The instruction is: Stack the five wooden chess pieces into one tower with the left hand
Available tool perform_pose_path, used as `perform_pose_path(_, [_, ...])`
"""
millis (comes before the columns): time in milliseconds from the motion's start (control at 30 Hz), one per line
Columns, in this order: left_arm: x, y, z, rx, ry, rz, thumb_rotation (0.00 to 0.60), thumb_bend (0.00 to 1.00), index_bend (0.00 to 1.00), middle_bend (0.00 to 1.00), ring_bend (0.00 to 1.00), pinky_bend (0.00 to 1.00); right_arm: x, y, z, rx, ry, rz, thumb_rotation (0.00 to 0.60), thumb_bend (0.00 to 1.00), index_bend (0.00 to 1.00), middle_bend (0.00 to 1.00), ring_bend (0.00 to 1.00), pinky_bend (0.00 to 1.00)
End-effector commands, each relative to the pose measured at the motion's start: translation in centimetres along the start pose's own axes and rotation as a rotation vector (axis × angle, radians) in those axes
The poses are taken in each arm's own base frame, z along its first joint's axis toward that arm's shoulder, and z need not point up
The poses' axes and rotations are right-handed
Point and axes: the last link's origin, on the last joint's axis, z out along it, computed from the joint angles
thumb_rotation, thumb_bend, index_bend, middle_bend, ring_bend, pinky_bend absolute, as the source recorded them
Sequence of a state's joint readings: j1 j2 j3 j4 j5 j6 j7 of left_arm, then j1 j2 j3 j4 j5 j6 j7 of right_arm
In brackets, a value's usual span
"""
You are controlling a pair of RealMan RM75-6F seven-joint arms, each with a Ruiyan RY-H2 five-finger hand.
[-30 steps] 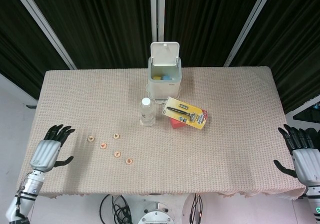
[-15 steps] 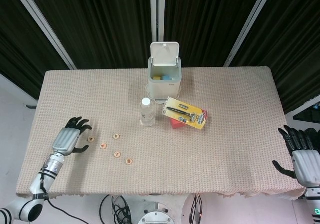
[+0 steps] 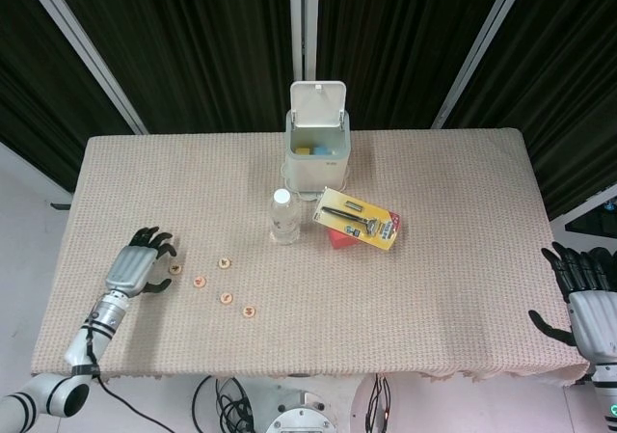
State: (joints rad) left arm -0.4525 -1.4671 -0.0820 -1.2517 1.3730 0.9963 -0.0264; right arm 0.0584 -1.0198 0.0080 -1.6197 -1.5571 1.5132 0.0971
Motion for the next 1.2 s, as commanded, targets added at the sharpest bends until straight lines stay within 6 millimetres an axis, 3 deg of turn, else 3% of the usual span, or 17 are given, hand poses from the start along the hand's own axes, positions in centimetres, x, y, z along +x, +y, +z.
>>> perform_pose_path(33, [-0.2,-0.2,0.1,0.006,0.0,-0.008,0.6,0.25,0.38,0.14,0.0,0.0,0.0,0.1,0.1,-0.001,-0.004,-0.001,0.6,0.16,0.0,0.0,0.0,0.0])
perform_pose_path(233, [-0.6,-0.2,0.4,-0.002,-0.009,-0.05,0.6,0.31,0.4,0.14,0.0,0.0,-0.2,-0.1,0.1,0.0,-0.009,-0.012,0.6,0.16,0.0,0.0,0.0,0.0])
perform_pose_path(900, [-1.4,-0.1,1.2,-0.008,-0.017,-0.054,0.6,0.31,0.46,0.15,0.0,0.0,-0.4,0.3,0.1,-0.023,-0.025,-0.011,0.6,0.16,0.0,0.0,0.0,0.0])
perform_pose_path(1200, [-0.6,0.6,1.2,-0.038,0.034,-0.077,0.6,0.31,0.49,0.16,0.0,0.0,-0.3,0.4,0.2,-0.025,-0.023,-0.007,0.6,0.17,0.0,0.0,0.0,0.0])
